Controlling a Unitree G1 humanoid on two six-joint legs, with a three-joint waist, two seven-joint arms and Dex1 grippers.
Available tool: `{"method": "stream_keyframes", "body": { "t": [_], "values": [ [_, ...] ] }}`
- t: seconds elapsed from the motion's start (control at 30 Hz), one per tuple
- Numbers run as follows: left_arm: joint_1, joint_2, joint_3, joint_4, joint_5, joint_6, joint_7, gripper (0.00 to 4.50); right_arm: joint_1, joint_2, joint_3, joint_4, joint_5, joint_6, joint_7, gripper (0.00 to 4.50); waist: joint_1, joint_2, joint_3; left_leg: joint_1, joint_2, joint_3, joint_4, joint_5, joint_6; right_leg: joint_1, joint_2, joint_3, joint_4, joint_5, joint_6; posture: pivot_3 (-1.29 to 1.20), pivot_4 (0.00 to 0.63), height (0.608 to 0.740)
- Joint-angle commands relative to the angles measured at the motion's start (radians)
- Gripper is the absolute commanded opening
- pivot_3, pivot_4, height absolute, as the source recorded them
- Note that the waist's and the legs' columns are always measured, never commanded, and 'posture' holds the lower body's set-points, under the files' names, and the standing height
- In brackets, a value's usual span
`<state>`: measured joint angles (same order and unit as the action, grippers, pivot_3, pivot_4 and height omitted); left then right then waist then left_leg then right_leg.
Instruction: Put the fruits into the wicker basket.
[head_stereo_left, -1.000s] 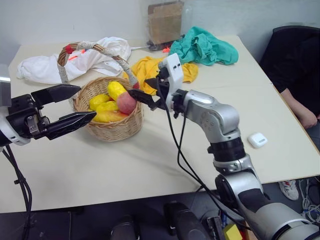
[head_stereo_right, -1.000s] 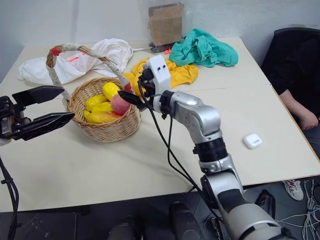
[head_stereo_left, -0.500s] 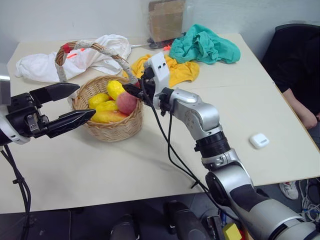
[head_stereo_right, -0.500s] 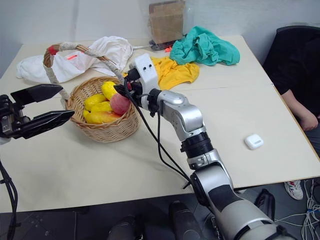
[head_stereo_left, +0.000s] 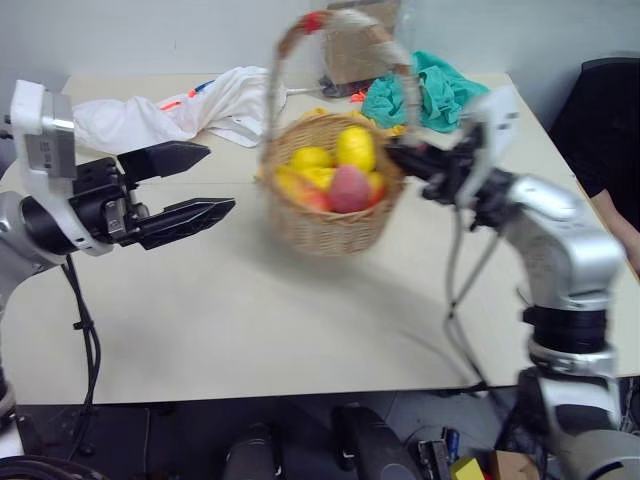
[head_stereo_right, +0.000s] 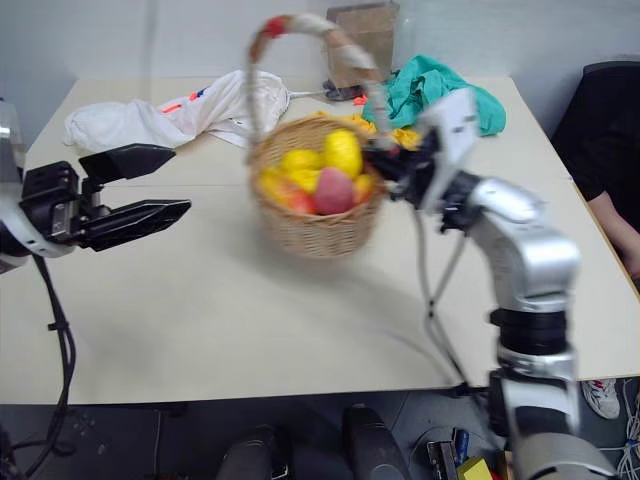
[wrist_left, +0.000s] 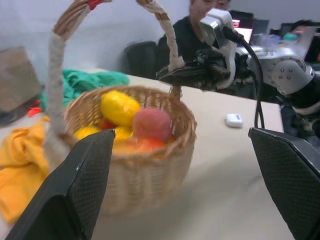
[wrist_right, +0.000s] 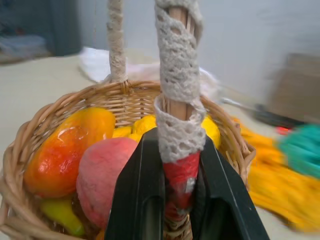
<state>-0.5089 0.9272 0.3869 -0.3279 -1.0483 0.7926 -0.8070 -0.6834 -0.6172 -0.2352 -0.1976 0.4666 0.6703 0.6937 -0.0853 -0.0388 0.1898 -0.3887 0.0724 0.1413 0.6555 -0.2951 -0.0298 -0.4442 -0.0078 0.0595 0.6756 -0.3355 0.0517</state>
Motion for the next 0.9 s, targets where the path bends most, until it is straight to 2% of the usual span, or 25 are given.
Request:
{"method": "stream_keyframes", "body": {
  "t": [0.03,0.3,0.37,0.43,0.53,0.6,0.73,0.83,0.9],
  "values": [
    [-0.054,-0.025,-0.056,0.034,0.041,-0.042,-0.042,4.5,0.075,-0.094,-0.113,-0.02,-0.01,-0.06,0.013,0.22,-0.001,0.0,0.0,0.001,0.0,0.001,0.0,0.0,0.0,0.0,0.0,0.001,0.001,0.0,0.0,0.0,0.15,0.74],
    [-0.117,-0.08,-0.121,0.076,0.072,-0.053,-0.08,4.5,0.203,-0.087,-0.211,0.162,-0.089,-0.252,-0.09,0.22,-0.015,0.001,0.001,0.003,0.001,0.003,0.007,0.001,-0.001,0.0,0.002,0.004,0.009,0.0,0.0,0.0,0.15,0.74],
    [-0.122,-0.084,-0.13,0.078,0.08,-0.053,-0.095,4.5,0.234,-0.081,-0.229,0.162,-0.06,-0.258,-0.08,0.94,-0.013,0.001,0.001,0.003,0.001,0.003,0.008,0.001,0.0,0.0,0.002,0.004,0.01,0.0,0.001,0.0,0.15,0.74],
    [-0.128,-0.09,-0.137,0.084,0.087,-0.053,-0.108,4.5,0.269,-0.092,-0.247,0.143,-0.032,-0.254,-0.058,1.44,-0.011,0.001,0.001,0.003,0.0,0.003,0.008,0.001,0.0,0.0,0.001,0.004,0.011,0.0,0.001,0.0,0.15,0.74],
    [-0.139,-0.096,-0.15,0.107,0.103,-0.06,-0.131,4.5,0.328,-0.139,-0.314,0.093,0.031,-0.199,-0.023,2.45,-0.005,0.002,0.001,0.003,0.0,0.003,0.008,0.001,0.0,0.0,0.001,0.004,0.012,0.0,0.001,0.0,0.15,0.74],
    [-0.146,-0.098,-0.158,0.123,0.117,-0.065,-0.149,4.5,0.394,-0.201,-0.39,0.051,0.084,-0.134,0.026,3.16,0.002,0.003,0.001,0.003,0.0,0.003,0.009,0.001,0.0,0.0,0.001,0.004,0.012,0.0,0.001,0.0,0.15,0.74],
    [-0.142,-0.074,-0.168,0.159,0.159,-0.082,-0.209,4.5,0.601,-0.387,-0.64,0.053,0.182,0.066,0.206,4.48,0.021,0.003,0.001,0.003,0.0,0.002,0.009,0.001,0.0,0.001,0.001,0.003,0.011,0.0,0.001,0.0,0.15,0.74],
    [-0.138,-0.051,-0.168,0.193,0.198,-0.103,-0.251,4.5,0.773,-0.493,-0.806,0.121,0.199,0.169,0.383,4.48,0.026,0.002,0.002,0.005,-0.001,0.001,0.008,0.001,0.0,0.004,0.002,0.003,0.008,0.0,0.002,0.0,0.15,0.74],
    [-0.142,-0.042,-0.163,0.218,0.213,-0.109,-0.269,4.5,0.844,-0.532,-0.888,0.171,0.209,0.199,0.482,4.48,0.024,0.001,0.002,0.014,-0.002,0.001,0.006,0.0,0.001,0.017,0.004,0.003,0.001,0.001,0.002,0.0,0.15,0.74]
  ]
}}
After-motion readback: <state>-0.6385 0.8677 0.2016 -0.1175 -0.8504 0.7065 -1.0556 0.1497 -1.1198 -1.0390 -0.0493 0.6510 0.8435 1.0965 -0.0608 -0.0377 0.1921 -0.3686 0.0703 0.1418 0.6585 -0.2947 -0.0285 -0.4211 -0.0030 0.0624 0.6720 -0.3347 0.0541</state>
